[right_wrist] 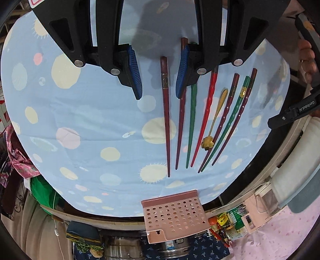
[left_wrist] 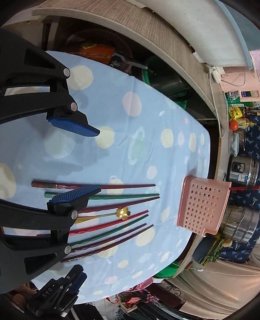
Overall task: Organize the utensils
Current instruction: 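Move both open tools back down to the remaining chopsticks, then grasp a dark red chopstick with the left tool while the right tool grasps another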
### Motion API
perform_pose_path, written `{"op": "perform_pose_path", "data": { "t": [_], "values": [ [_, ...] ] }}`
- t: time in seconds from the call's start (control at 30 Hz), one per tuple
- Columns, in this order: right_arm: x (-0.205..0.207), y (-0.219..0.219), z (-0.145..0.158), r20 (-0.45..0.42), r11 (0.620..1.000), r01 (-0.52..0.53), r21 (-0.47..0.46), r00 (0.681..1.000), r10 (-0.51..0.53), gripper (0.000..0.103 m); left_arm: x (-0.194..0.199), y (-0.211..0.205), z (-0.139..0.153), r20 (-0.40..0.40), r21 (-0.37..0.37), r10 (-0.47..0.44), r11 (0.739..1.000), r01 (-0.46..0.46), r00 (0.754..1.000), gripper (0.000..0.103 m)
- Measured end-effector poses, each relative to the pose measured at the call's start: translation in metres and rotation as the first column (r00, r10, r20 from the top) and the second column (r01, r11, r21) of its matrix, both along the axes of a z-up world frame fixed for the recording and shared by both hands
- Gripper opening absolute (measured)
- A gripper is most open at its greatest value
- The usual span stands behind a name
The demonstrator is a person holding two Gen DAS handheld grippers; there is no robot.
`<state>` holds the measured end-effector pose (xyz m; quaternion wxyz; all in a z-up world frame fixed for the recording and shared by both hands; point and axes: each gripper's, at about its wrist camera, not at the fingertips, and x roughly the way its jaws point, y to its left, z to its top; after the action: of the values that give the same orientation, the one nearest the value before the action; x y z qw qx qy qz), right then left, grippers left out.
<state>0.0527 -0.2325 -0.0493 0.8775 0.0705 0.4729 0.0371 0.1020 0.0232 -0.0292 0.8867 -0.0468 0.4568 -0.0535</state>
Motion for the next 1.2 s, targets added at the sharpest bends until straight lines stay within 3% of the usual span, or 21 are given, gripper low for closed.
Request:
{"op": "perform_pose_path", "data": {
  "t": [0.37,0.83,1.2],
  "values": [
    [-0.002,0.007,-0.013,-0.017,1.000,-0.007,-0.007,1.000,0.006,0.031,-0.015,-0.006,-0.015,-0.046,0.000,-0.031,1.000,0.031,0.998,0.052],
    [-0.003,0.011,-0.021,-0.028,0.999,-0.014,-0.051,1.000,0.013,0.012,-0.024,-0.015,-0.031,-0.101,-0.006,-0.067,0.998,0.066,0.993,0.052],
    [-0.003,0.011,-0.022,-0.026,0.998,-0.014,-0.055,1.000,0.013,0.011,-0.023,-0.018,-0.043,-0.146,-0.003,-0.076,0.997,0.077,0.986,0.051]
  ]
}}
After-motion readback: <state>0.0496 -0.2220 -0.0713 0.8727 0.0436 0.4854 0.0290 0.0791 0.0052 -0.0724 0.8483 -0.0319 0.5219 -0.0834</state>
